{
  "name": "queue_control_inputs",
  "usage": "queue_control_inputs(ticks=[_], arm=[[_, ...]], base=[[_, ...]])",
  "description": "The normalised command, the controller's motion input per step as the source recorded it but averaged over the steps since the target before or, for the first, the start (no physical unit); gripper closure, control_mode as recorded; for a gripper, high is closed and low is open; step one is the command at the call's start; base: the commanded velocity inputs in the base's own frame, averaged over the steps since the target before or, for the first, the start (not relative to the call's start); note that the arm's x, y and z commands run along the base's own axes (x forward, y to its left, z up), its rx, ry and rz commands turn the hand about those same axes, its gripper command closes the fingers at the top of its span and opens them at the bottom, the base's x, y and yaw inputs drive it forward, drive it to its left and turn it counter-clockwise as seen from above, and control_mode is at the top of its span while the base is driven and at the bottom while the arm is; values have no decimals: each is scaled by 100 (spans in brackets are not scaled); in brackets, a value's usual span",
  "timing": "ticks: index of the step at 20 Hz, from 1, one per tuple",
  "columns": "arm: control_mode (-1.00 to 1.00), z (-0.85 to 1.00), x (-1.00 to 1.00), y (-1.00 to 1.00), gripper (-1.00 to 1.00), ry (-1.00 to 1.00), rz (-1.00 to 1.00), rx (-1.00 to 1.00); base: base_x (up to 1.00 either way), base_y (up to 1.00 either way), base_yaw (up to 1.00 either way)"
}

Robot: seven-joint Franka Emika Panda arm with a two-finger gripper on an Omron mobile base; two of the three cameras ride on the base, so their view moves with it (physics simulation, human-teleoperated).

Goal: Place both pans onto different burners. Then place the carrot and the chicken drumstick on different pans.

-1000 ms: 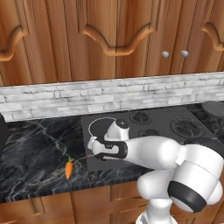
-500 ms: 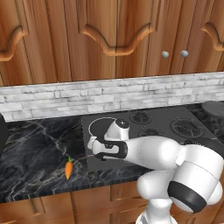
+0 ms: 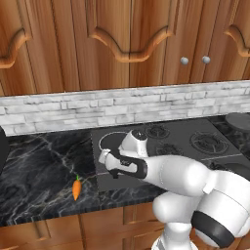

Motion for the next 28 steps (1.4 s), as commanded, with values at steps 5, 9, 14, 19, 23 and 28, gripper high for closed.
queue_control_inputs(ticks=[5,9,14,19,23,28], arm=[[-100,85,-15,4,-100,2,-2,-2],[-100,81,-23,34,-100,4,0,-6],[-100,61,-17,82,-100,21,0,-3],[-100,21,-9,86,-100,28,1,-4],[-100,-7,-9,62,-100,18,1,-4],[-100,-37,-5,43,-100,4,2,-10]], base=[[0,0,0],[0,0,0],[0,0,0],[0,0,0],[0,0,0],[0,0,0]])
